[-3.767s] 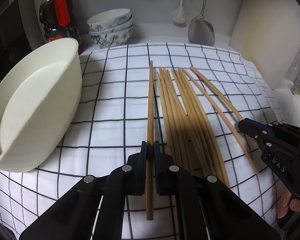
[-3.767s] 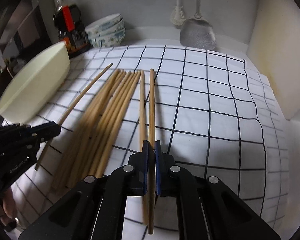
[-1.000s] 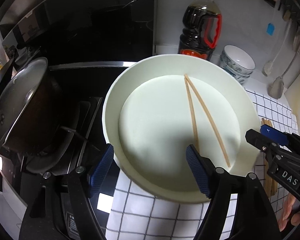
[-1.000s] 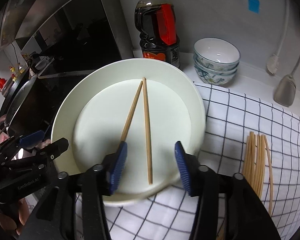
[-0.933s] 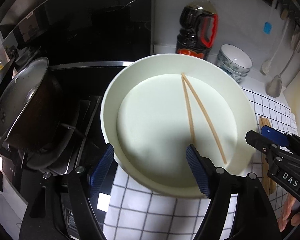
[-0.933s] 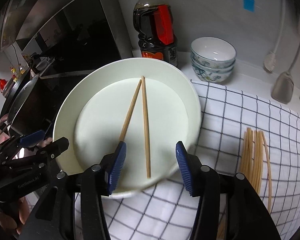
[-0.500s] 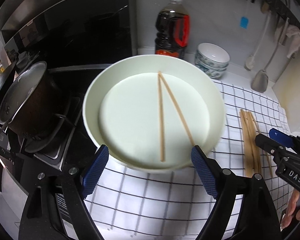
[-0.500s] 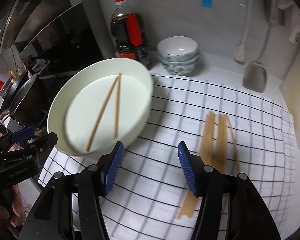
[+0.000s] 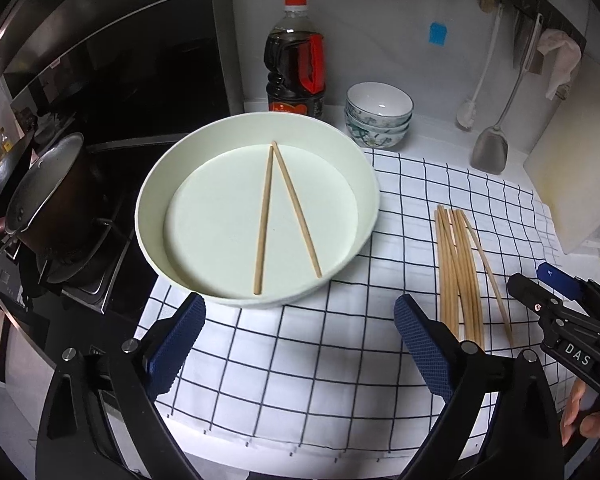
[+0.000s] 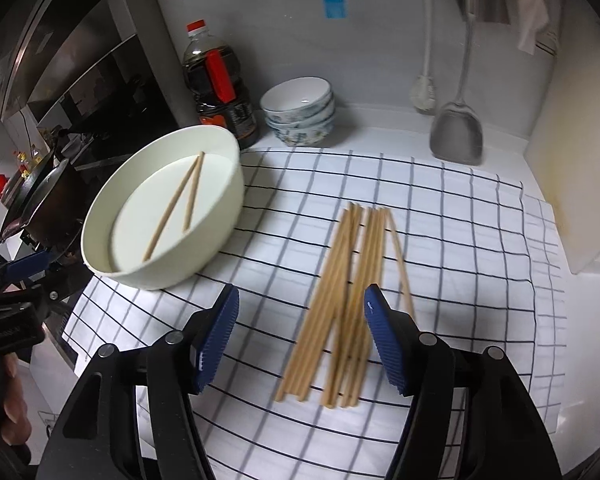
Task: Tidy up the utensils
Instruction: 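Move both tools back to the bundle and separate single chopsticks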
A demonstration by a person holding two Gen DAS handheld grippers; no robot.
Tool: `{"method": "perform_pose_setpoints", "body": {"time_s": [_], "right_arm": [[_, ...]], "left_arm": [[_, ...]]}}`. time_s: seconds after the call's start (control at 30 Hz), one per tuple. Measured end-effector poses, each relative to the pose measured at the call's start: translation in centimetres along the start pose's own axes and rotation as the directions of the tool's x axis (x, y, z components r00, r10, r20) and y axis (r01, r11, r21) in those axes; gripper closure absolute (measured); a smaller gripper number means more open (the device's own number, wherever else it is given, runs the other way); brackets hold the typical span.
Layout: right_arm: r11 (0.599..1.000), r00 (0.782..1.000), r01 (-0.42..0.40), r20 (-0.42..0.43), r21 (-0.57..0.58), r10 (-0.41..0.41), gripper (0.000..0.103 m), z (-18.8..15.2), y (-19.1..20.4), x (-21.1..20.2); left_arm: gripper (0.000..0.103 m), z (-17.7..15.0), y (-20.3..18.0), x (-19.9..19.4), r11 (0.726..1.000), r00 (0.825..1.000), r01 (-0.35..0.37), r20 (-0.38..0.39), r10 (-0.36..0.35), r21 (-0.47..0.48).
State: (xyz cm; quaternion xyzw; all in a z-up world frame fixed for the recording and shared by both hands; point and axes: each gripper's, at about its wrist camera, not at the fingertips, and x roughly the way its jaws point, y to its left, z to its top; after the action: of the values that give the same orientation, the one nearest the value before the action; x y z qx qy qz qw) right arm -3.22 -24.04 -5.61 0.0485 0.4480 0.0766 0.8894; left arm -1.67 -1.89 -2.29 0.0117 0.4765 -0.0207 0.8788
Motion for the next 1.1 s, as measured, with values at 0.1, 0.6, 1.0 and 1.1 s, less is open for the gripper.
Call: {"method": "perform_pose_setpoints", "body": {"time_s": [0.1, 0.6, 1.0, 1.1], "right_arm": [[1.000, 1.000, 0.012, 0.018, 0.008, -0.012, 0.035, -0.9, -1.5, -0.2], [0.945, 0.980, 0.197, -0.029, 0.261, -0.196, 0.035, -6.4, -6.6, -0.5], [0.959, 0.979, 0.205, -0.050, 0.194, -0.199, 0.035, -6.9, -8.5, 2.4], [0.965, 0.982, 0.190, -0.038, 0.180, -0.187, 0.035, -6.6, -9.2, 3.5]], "left_arm": [[0.007, -0.6, -1.1, -0.3, 1.000, 1.000, -0.002, -0.002, 0.002, 0.018], [0.006, -1.9, -7.2, 3.7, 0.945, 0.982, 0.183, -0.013, -0.187, 0.272], [0.006, -3.0, -10.6, 9.7, 0.969, 0.988, 0.152, -0.027, -0.150, 0.194], [0.006, -3.2, -11.1, 10.9, 0.973, 0.992, 0.126, -0.042, -0.120, 0.192]]}}
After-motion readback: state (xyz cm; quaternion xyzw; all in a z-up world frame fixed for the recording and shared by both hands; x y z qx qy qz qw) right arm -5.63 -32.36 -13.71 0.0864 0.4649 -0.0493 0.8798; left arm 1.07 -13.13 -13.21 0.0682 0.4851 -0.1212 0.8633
